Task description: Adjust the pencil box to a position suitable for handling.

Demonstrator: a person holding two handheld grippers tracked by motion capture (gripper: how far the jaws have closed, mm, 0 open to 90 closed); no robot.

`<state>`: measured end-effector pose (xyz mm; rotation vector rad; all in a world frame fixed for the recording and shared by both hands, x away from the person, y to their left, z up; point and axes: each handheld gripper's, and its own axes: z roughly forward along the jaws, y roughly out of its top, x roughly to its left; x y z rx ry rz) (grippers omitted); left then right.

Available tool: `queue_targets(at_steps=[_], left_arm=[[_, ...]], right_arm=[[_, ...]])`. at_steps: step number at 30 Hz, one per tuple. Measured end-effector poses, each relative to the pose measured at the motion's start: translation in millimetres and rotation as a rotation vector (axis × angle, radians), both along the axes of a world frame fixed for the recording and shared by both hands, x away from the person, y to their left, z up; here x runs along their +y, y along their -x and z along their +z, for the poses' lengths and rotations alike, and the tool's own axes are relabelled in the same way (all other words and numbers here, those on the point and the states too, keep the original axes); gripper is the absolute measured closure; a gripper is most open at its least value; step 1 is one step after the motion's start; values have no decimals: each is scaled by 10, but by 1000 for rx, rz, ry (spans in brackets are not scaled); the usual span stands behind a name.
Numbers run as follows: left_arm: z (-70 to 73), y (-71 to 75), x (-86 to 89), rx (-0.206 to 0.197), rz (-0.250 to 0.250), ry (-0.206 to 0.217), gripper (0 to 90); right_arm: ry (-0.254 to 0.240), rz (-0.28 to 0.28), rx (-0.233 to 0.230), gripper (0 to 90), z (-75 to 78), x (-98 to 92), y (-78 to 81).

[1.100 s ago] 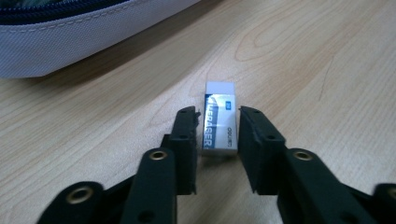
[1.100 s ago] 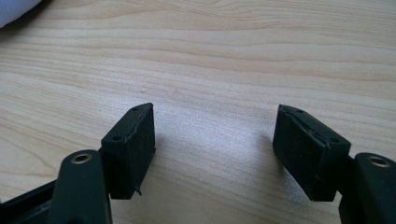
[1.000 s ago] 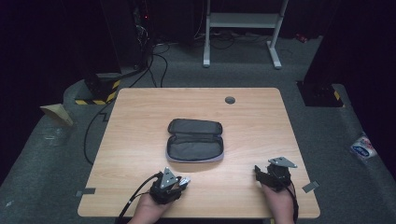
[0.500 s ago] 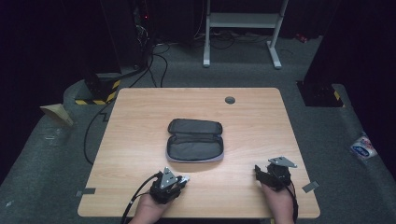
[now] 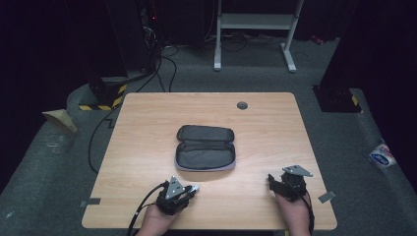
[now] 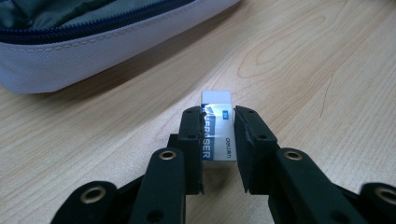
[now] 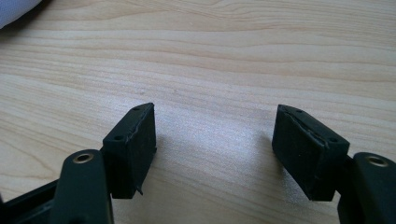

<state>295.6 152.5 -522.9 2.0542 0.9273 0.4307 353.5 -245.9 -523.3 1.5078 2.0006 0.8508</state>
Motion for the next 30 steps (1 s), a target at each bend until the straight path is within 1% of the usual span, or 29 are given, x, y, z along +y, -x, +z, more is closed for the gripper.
queue_targets(at_steps=[1,2,5,6,10,11,14,15,18,20,23,26,28,30], left_arm=[[8,-5,11,-4,-1,-4,730],[14,-4,14,-4,4,4,731],[46,-10,30,-18,6,5,731],[55,-9,31,-16,7,12,731],[94,-20,52,-25,1,-2,730],[101,-24,55,-25,6,6,731],[126,-47,65,-28,11,11,730],[135,-52,69,-30,10,7,731],[164,-57,79,-34,8,14,731],[181,-60,80,-37,3,9,730],[212,-64,83,-38,7,20,730],[263,-72,88,-46,5,23,731],[293,-84,95,-52,15,35,730],[322,-107,88,-47,19,39,731]], right_arm=[[0,0,0,302,0,0,0],[0,0,0,302,0,0,0],[-1,0,0,302,0,0,0],[0,0,0,302,0,0,0],[0,0,0,302,0,0,0],[0,0,0,302,0,0,0],[0,0,0,302,0,0,0],[0,0,0,302,0,0,0],[0,0,0,302,0,-1,0],[-1,1,0,302,0,-1,-1],[-2,1,1,302,0,-2,-1],[-2,1,1,301,0,-2,-1],[-2,1,1,301,0,-2,-2],[-2,1,1,302,0,-3,-2]])
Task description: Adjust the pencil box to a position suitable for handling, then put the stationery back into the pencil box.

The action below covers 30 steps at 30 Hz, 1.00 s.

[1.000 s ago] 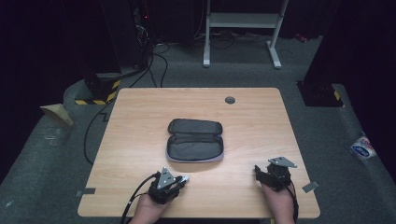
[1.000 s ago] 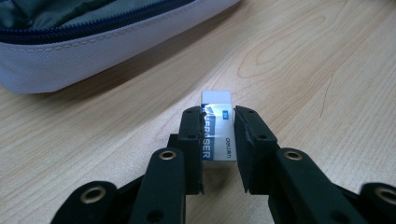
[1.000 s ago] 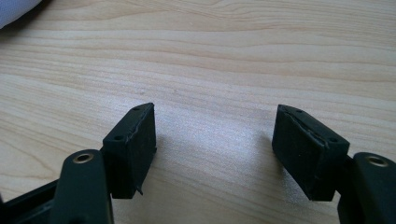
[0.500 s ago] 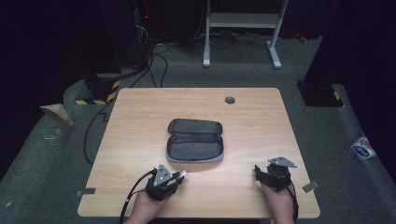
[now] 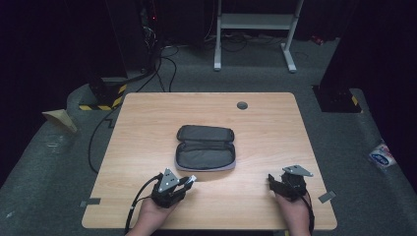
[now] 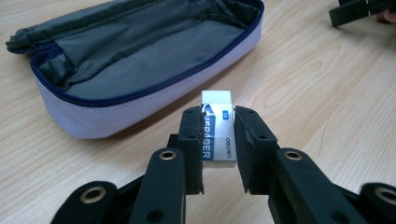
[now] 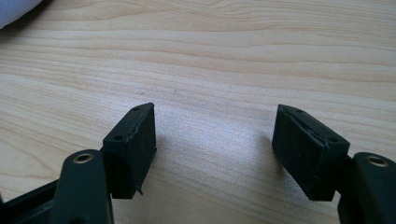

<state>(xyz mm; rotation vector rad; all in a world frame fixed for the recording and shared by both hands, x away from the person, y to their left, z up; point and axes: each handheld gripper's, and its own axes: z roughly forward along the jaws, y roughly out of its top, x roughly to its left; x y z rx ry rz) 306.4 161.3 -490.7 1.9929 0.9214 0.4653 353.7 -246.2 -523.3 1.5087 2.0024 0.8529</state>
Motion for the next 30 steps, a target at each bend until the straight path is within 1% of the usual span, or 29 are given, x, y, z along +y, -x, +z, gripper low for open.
queue_targets(at_steps=[1,4,6,8,13,17,19,22,24,30], left_arm=[[22,-10,-1,1,2,2,731],[102,-13,5,-13,8,6,731],[136,-23,12,-12,12,21,731],[163,-38,13,-16,12,15,731],[213,-79,5,-17,16,27,731],[255,-106,11,-21,19,25,731],[278,-131,16,-19,20,21,731],[309,-179,26,-17,25,33,731],[330,-222,40,-14,28,30,731],[427,-336,81,-7,46,43,731]], right_arm=[[0,-1,0,302,0,0,0],[2,-2,-3,302,-1,-1,-7],[1,-4,-2,302,-1,0,-5],[1,-3,-1,302,-1,-1,-3],[2,-1,-2,302,-1,-2,-3],[2,-1,-2,302,-1,-3,-4],[2,-1,-2,302,-1,-3,-4],[3,0,-2,302,-1,-3,-4],[2,0,-2,302,0,-3,-4],[1,-3,-1,302,0,-1,-2]])
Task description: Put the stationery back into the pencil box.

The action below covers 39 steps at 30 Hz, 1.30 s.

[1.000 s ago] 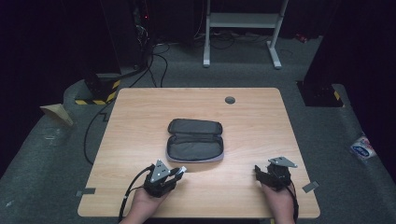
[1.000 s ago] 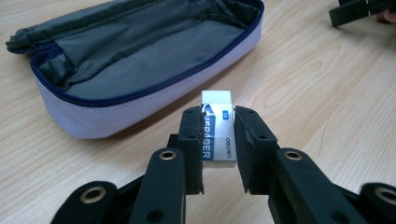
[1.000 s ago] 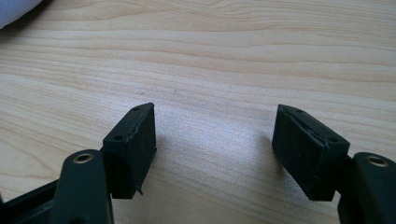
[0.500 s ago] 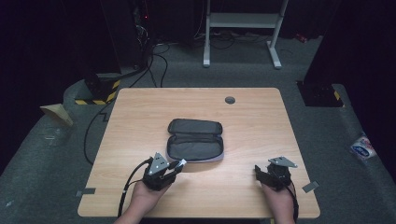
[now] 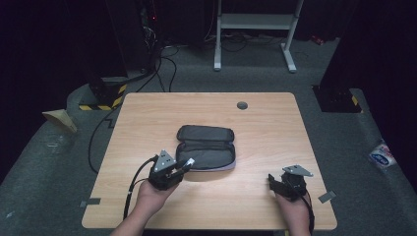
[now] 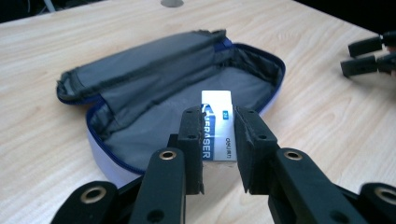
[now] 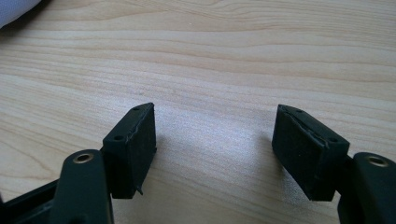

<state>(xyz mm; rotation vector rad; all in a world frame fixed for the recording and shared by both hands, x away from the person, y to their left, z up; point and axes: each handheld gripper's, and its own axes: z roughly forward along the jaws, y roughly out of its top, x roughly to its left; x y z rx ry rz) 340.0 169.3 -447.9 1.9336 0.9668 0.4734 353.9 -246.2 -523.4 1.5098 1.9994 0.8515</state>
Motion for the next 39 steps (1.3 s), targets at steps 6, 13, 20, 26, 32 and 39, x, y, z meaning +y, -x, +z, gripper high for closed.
queue_targets(at_steps=[6,13,20,26,32,39], left_arm=[[37,-144,23,13,17,-1,731],[-2,-361,55,51,51,-12,731],[-68,-501,49,97,77,-25,731],[-194,-543,-17,131,86,-83,730],[-256,-524,-61,128,93,-102,730],[-274,-487,-46,128,100,-110,697]], right_arm=[[0,0,0,302,0,0,0],[0,0,0,302,0,0,0],[0,0,0,302,0,0,0],[0,0,-1,303,0,0,0],[2,2,-1,304,0,0,0],[1,0,1,304,1,2,2]])
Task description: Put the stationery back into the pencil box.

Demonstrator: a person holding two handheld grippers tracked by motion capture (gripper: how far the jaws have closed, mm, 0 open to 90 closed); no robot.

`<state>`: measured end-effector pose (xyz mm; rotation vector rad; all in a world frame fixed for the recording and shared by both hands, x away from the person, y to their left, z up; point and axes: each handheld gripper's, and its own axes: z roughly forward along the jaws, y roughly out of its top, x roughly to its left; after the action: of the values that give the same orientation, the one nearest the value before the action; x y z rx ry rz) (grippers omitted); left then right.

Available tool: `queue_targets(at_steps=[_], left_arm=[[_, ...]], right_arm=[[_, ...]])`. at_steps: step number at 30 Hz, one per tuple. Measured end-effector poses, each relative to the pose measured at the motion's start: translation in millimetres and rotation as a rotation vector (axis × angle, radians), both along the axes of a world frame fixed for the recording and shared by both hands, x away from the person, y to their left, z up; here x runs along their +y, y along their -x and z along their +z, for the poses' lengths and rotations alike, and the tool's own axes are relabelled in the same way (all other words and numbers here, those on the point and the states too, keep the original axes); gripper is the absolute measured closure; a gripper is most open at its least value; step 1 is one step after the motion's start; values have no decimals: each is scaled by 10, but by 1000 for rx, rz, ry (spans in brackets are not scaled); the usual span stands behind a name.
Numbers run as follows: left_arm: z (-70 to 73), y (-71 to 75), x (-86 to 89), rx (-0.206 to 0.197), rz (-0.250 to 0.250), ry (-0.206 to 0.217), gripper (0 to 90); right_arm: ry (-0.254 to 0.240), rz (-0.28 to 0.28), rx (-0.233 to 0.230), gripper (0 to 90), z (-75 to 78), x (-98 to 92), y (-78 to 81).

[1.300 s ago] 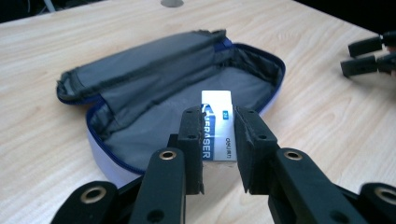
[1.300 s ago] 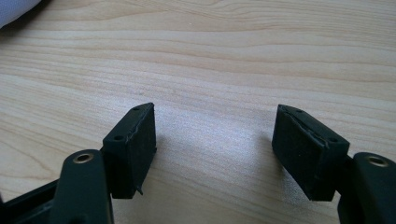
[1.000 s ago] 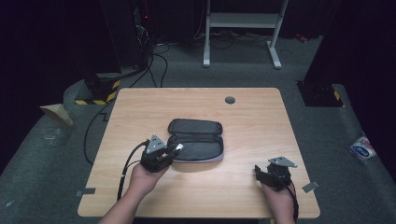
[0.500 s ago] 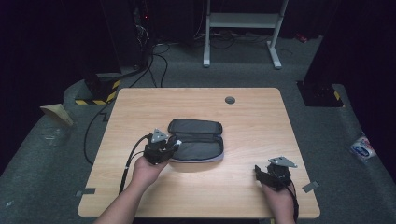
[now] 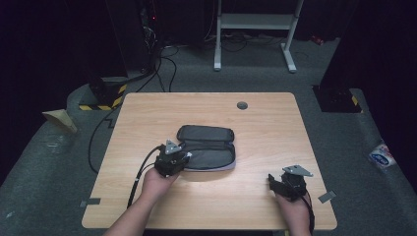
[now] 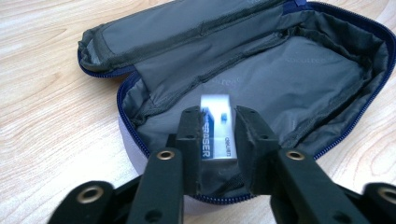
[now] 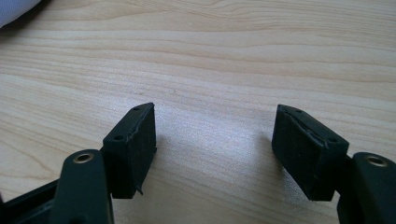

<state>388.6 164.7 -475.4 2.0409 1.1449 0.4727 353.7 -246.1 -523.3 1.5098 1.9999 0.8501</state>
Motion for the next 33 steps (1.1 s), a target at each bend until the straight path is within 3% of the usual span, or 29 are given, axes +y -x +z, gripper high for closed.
queue_targets(at_steps=[10,23,30,33], left_arm=[[89,43,85,-48,14,47,607],[118,79,402,-62,73,103,437],[37,111,664,-43,110,116,348],[-61,128,842,-15,128,112,304]], right_arm=[[2,1,-1,305,0,-1,0],[2,1,-2,305,0,0,0],[2,1,-2,304,0,-1,0],[1,-1,0,304,0,0,1]])
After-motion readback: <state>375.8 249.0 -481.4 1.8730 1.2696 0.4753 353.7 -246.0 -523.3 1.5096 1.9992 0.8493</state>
